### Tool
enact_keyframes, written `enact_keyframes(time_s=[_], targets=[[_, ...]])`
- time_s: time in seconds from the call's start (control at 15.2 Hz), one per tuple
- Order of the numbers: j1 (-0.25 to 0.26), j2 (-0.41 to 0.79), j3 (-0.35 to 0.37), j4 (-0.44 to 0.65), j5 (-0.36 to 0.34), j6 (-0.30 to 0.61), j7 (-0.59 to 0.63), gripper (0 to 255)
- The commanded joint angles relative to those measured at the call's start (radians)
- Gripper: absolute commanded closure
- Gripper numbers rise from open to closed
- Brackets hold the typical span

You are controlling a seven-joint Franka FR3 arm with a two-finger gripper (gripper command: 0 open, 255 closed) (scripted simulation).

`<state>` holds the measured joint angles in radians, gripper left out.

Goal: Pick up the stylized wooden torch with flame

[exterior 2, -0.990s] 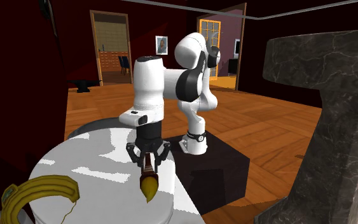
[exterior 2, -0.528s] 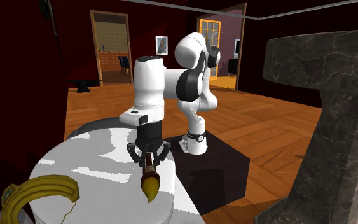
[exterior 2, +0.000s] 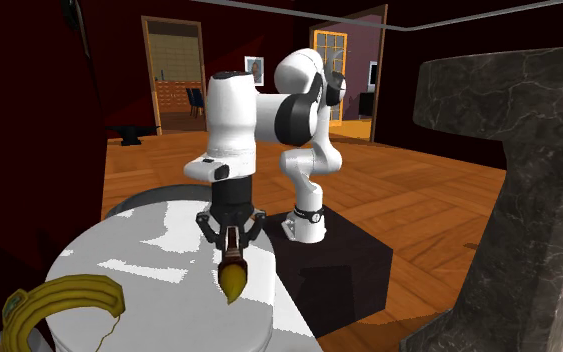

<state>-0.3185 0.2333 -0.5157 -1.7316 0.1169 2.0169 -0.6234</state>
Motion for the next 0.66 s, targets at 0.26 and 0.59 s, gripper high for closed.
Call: enact_keyframes(time_s=[0.26,0.59], targets=[[0.0,-0.014,-0.003,0.062,-0.01,-0.074,0.007,255],[-0.001,-0.018,-0.005,0.1,-0.013,-0.115,0.009,255]])
